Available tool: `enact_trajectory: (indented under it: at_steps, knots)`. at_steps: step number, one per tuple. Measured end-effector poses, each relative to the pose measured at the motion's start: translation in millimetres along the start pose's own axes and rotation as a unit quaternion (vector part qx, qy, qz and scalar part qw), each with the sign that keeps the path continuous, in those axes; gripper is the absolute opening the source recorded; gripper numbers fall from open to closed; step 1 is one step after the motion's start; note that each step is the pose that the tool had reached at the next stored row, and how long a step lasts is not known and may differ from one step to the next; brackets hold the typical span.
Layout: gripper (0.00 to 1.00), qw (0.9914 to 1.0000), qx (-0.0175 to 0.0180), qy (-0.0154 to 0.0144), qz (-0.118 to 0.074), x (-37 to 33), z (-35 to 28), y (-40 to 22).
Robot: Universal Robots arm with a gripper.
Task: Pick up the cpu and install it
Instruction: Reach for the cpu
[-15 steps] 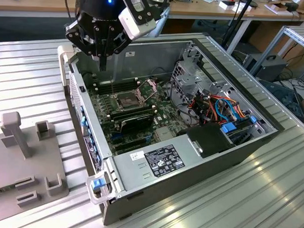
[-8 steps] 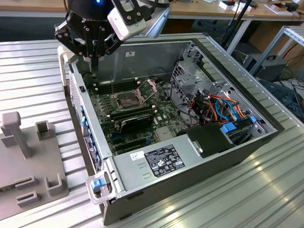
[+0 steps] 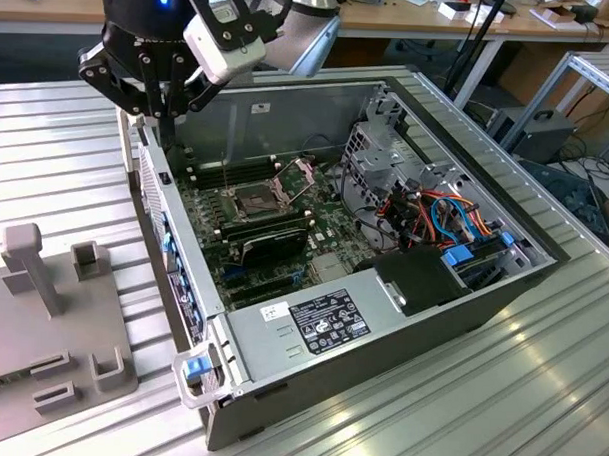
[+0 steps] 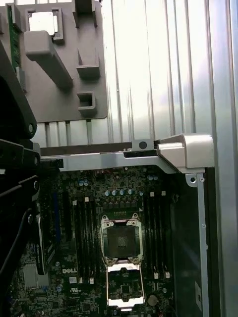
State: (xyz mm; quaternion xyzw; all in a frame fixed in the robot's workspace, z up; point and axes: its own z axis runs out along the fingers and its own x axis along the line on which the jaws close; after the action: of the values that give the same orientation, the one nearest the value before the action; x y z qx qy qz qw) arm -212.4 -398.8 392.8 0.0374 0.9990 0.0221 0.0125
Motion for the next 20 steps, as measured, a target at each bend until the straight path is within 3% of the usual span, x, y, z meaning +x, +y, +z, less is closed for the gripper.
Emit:
enact_trajectory:
  at_steps: [1,13,20]
  knots:
    - [0.11,1.0,0.0,0.0,0.0,5.7,-0.1,-0.4]
    - [0.11,1.0,0.0,0.0,0.0,37.4,-0.6,-2.8]
    - [0.11,1.0,0.0,0.0,0.0,60.2,-0.9,-4.4]
